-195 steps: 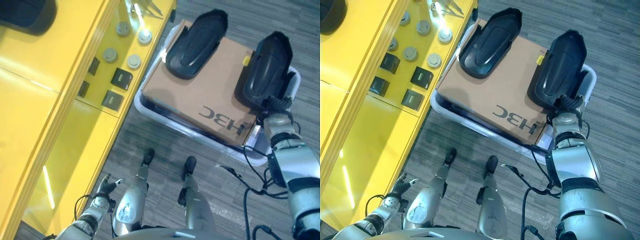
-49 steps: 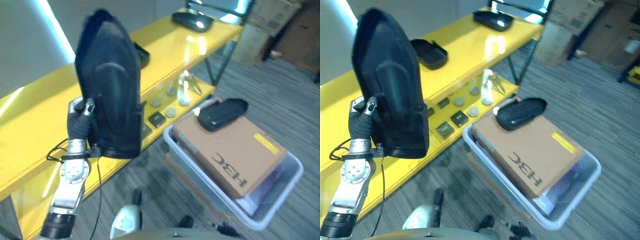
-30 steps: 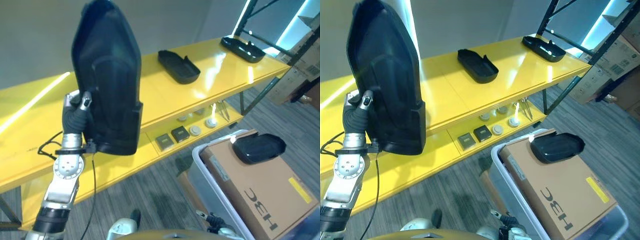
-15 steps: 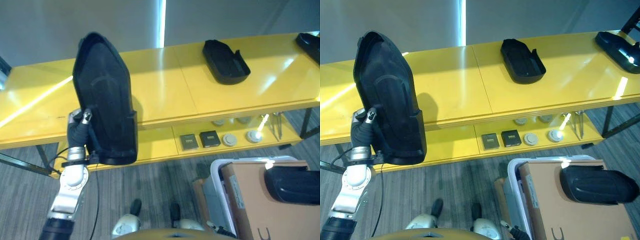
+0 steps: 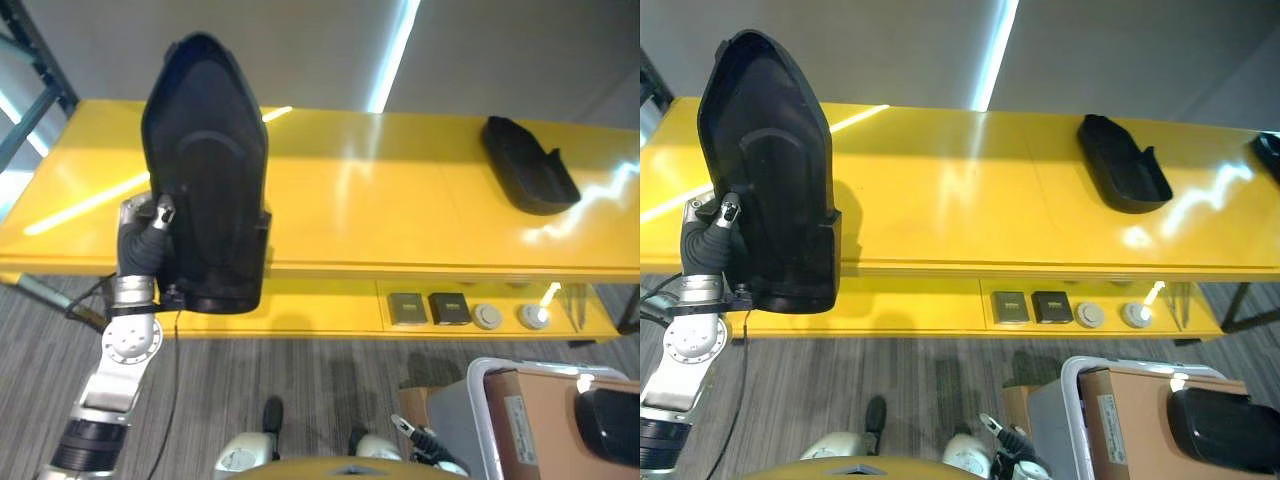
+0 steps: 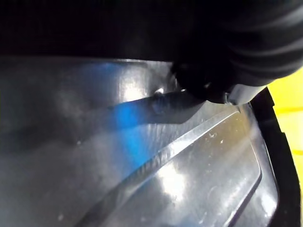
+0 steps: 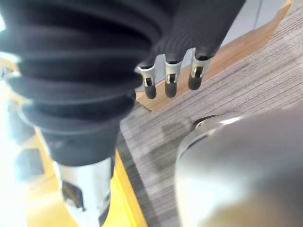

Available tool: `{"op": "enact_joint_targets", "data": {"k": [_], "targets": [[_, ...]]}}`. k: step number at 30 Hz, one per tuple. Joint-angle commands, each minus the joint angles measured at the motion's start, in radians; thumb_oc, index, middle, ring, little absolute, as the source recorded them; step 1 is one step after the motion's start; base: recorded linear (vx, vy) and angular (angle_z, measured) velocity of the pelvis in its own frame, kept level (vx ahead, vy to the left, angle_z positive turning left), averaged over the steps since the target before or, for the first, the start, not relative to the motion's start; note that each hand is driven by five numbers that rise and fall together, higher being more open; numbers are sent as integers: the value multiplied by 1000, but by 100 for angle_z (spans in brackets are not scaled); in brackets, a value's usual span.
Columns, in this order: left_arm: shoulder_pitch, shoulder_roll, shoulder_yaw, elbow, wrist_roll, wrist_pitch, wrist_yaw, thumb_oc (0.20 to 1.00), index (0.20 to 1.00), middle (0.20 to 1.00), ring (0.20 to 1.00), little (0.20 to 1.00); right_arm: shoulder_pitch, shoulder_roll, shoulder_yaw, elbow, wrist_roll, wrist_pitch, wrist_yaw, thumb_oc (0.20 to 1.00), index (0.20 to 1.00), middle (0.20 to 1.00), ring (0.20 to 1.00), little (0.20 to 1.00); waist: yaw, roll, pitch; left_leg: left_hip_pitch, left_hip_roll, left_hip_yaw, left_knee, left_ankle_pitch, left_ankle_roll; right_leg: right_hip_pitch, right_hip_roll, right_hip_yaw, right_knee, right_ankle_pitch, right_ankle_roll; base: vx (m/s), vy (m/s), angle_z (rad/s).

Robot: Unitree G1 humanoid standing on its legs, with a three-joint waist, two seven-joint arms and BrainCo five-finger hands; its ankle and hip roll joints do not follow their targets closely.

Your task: Move parts from the plastic box to the shelf.

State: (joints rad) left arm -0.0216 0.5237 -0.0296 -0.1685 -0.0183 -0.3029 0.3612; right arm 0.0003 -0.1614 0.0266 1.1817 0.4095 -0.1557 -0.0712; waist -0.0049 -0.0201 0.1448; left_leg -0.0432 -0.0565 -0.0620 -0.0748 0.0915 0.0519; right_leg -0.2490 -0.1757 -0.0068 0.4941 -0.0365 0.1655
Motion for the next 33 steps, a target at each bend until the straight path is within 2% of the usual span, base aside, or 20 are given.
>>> {"op": "enact_joint_targets", "data": {"k": [1,2,3,5,6,7,10,12,14,17,21,23,29,33], "targets": [[-81,14,37,-72,-37,-50,-29,200,200,200,200,200,3,13,19,16,57,-22,-9,1000,1000,1000,1000,1000,-9,4,-24,-30,58,-44,-8,-67,-64,117,12,-42,-320,32,-3,186,-56,31],[-90,14,34,-69,-41,-47,-34,200,200,200,200,200,3,17,18,19,57,-18,-7,1000,1000,1000,1000,1000,-12,4,-23,-27,63,-45,-11,-72,-69,108,-2,-46,-385,44,-3,201,-62,16],[-106,15,18,-64,-35,-40,-28,200,200,200,200,200,6,16,24,19,49,-20,-7,1000,1000,1000,1000,1000,-25,2,-23,-18,63,-49,-11,-81,-69,113,4,-31,-417,60,2,223,-52,2],[-124,15,10,-65,-24,-23,-41,200,200,200,200,200,21,24,27,25,43,-20,-3,1000,1000,1000,1000,1000,-32,-4,-27,-8,60,-53,-10,-83,-70,139,12,-13,-435,45,6,164,-54,18],[-153,-4,-16,-46,-31,-15,-47,200,200,200,200,200,24,25,53,40,17,-11,-2,1000,1000,1000,1000,1000,-36,-20,-35,-2,64,-41,-12,-91,-75,156,10,-12,-475,58,3,85,-69,34],[-155,-4,-17,-44,-31,-16,-47,200,200,200,200,200,23,25,52,41,16,-11,-2,1000,1000,1000,1000,1000,-35,-20,-35,-1,64,-41,-12,-92,-74,160,10,-13,-481,61,3,129,-98,29],[-232,-60,-66,23,-115,15,-48,200,200,200,200,200,21,10,79,55,-25,4,-2,1000,1000,1000,1000,1000,-52,-22,-51,-8,78,-28,-12,-90,-85,191,23,-19,-555,78,-5,105,-103,16],[-301,-68,-91,61,-134,28,-40,200,200,200,200,200,7,0,81,57,-27,8,-9,1000,1000,1000,1000,1000,-65,-20,-46,-29,85,-23,-12,-84,-93,187,28,-21,-579,82,-7,9,-92,-9],[-329,-72,-100,75,-137,34,-38,200,200,200,200,200,3,-4,83,57,-29,8,-8,1000,1000,1000,1000,1000,-69,-19,-44,-36,87,-19,-12,-81,-96,182,30,-17,-581,82,-7,-16,-48,-26],[-467,-100,-173,179,-188,62,-45,200,200,200,200,200,-20,-26,109,74,-59,19,-8,1000,1000,1000,1000,1000,-90,-17,-34,-60,98,-4,-12,-72,-103,159,36,-5,-581,83,-8,-32,-51,-28],[-599,-169,-239,304,-264,91,-39,200,200,200,200,200,-35,-38,115,89,-66,31,-8,1000,1000,1000,1000,1000,-104,-9,-27,-64,102,7,-12,-68,-103,152,36,1,-581,84,-6,-10,-15,-11],[-667,-202,-272,363,-242,122,-33,200,200,200,200,200,-53,-41,132,91,-77,36,-9,1000,1000,1000,1000,1000,-112,-5,-17,-71,100,12,-12,-64,-104,144,34,1,-581,90,-4,-52,-14,-22],[-754,-249,-287,467,-246,149,6,200,200,200,200,200,-94,-34,168,80,-96,42,-9,1000,1000,1000,1000,1000,-121,9,16,-92,95,19,-12,-52,-105,121,31,4,-581,101,-5,-45,-2,-15],[-773,-242,-272,507,-220,161,42,200,200,200,200,200,-115,-38,185,66,-102,37,-14,1000,1000,1000,1000,1000,-125,20,53,-129,88,22,-12,-38,-108,81,29,9,-581,113,-7,-67,4,-2]]}}
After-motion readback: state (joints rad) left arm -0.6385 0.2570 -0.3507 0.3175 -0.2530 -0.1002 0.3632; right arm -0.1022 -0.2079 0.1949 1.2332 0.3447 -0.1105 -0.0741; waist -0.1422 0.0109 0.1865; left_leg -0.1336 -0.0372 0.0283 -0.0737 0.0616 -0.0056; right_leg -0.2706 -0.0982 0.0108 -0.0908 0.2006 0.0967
